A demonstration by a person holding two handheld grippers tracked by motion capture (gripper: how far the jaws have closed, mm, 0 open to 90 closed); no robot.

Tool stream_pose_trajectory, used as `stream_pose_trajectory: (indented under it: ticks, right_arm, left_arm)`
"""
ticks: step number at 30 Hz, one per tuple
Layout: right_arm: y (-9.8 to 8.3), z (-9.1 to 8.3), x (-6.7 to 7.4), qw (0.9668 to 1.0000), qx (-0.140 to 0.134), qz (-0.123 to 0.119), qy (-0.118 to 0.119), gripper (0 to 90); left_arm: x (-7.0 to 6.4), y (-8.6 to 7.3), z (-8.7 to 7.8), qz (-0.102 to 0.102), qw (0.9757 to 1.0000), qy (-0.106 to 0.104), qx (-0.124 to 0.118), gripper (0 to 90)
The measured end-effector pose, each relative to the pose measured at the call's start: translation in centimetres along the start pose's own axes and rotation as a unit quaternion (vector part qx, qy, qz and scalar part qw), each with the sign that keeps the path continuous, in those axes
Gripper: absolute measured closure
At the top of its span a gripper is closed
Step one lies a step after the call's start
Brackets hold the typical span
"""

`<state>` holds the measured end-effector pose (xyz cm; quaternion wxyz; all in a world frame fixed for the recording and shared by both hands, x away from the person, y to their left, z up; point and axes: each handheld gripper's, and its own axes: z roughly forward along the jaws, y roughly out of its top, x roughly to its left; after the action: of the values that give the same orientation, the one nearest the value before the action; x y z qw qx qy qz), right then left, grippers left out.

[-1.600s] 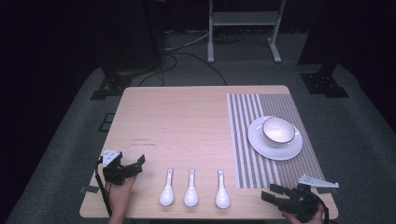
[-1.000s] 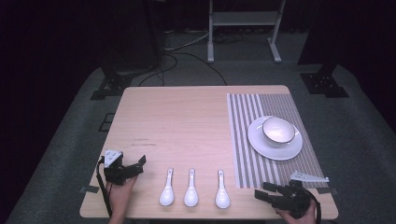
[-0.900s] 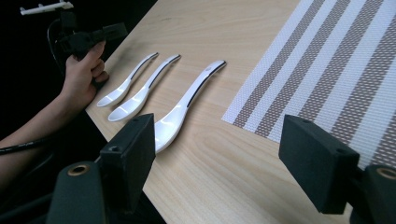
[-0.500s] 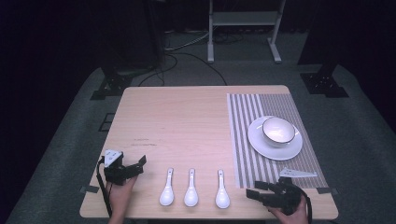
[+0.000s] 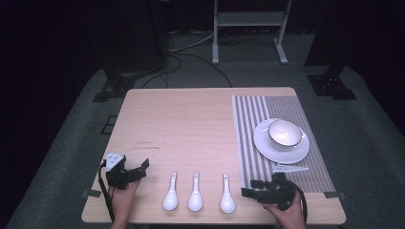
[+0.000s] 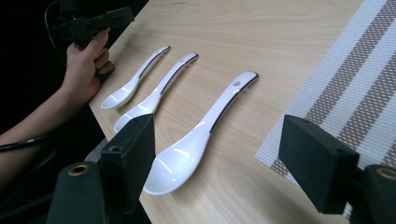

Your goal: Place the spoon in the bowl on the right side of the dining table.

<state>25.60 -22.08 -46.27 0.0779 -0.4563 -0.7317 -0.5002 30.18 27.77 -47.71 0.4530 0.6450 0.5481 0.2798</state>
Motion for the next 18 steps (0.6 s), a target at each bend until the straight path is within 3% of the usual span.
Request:
stream_pose_trajectory:
  ticks: [14,18]
  right_arm:
    - [2.3,3.1,-0.3,0.9987,0.041,0.02,0.024,27.4]
    - [2.7,3.7,-0.4,0.9982,0.047,0.023,0.029,32.8]
  left_arm:
    - [0.0,0.0,0.0,0.0,1.0,0.0,0.0,1.2]
    - [-0.1,0.0,0.0,0.004,1.0,0.002,0.001,1.2]
